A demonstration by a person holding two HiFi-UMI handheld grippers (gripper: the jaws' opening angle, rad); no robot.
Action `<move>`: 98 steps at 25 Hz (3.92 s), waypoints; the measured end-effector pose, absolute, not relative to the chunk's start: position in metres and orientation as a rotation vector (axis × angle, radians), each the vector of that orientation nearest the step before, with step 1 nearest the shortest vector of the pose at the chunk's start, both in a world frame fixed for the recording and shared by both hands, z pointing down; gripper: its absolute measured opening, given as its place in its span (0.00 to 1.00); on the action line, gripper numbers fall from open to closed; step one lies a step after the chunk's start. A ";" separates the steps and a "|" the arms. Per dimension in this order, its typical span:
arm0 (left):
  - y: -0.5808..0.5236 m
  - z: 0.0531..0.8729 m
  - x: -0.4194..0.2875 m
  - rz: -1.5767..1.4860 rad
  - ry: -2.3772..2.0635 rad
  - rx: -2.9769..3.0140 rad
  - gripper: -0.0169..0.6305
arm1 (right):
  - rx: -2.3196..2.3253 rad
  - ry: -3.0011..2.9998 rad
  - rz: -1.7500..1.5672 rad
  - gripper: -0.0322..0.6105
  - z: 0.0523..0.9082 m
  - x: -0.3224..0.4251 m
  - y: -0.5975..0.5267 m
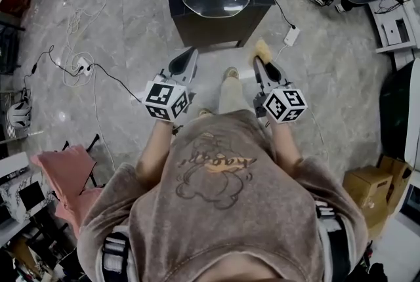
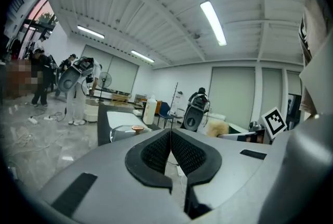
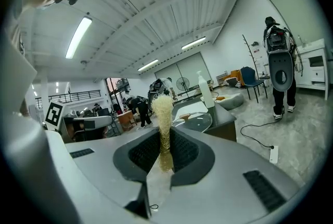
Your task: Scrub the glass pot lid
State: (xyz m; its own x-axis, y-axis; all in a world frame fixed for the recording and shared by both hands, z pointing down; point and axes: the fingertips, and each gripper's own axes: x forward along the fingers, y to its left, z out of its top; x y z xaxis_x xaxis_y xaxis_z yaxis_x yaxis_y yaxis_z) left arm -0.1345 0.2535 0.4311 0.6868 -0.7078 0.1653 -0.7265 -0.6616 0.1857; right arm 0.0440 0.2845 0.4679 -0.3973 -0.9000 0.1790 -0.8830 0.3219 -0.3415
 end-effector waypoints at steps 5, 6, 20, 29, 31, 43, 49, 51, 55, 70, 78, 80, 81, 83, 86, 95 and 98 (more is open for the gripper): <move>0.221 0.431 -0.139 0.112 -1.142 2.668 0.05 | -1.688 2.507 -0.590 0.11 0.468 0.038 0.247; 0.213 0.432 -0.139 0.108 -1.143 2.667 0.05 | -1.684 2.506 -0.585 0.11 0.468 0.038 0.238; 0.049 0.421 -0.085 0.077 -1.201 2.656 0.06 | -1.598 2.567 -0.595 0.11 0.456 0.084 0.066; -0.046 0.412 -0.052 0.078 -1.264 2.634 0.05 | -1.488 2.640 -0.604 0.11 0.448 0.118 -0.044; -0.059 0.414 -0.045 0.098 -1.269 2.630 0.05 | -1.457 2.659 -0.607 0.11 0.449 0.121 -0.062; -0.104 0.408 -0.046 0.064 -1.349 2.577 0.05 | -1.355 2.713 -0.647 0.11 0.454 0.124 -0.121; -0.119 0.392 -0.055 0.044 -1.259 2.640 0.05 | -1.406 2.680 -0.640 0.11 0.445 0.113 -0.127; -0.123 0.389 -0.054 0.039 -1.218 2.667 0.05 | -1.428 2.655 -0.636 0.11 0.442 0.111 -0.130; -0.130 0.391 -0.052 0.039 -1.160 2.700 0.05 | -1.478 2.620 -0.615 0.11 0.440 0.109 -0.135; -0.140 0.414 -0.041 0.127 -0.911 2.762 0.28 | -1.551 2.571 -0.618 0.11 0.445 0.104 -0.143; -0.144 0.458 -0.026 0.421 -0.738 2.834 0.46 | -1.605 2.535 -0.627 0.11 0.446 0.113 -0.136; -0.146 0.476 -0.021 0.515 -0.679 2.852 0.47 | -1.626 2.518 -0.631 0.11 0.449 0.118 -0.135; -0.147 0.485 -0.018 0.555 -0.646 2.857 0.47 | -1.637 2.509 -0.633 0.11 0.450 0.121 -0.134; -0.149 0.503 -0.012 0.631 -0.586 2.865 0.46 | -1.661 2.490 -0.635 0.11 0.451 0.128 -0.132; -0.150 0.530 -0.005 0.741 -0.517 2.871 0.46 | -1.697 2.464 -0.640 0.11 0.453 0.136 -0.127; -0.154 0.595 0.006 0.976 -0.363 2.867 0.46 | -1.785 2.403 -0.661 0.11 0.462 0.156 -0.115; -0.152 0.616 0.009 1.048 -0.306 2.868 0.46 | -1.816 2.379 -0.664 0.11 0.463 0.163 -0.112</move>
State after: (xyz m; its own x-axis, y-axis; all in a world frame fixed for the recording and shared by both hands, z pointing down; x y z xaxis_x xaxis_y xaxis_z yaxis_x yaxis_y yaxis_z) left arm 0.0093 -0.1518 0.6160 0.7470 -0.1615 0.6449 -0.2109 -0.9775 -0.0004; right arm 0.1628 -0.1117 0.4630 -0.2965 -0.9344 0.1973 -0.9017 0.2058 -0.3803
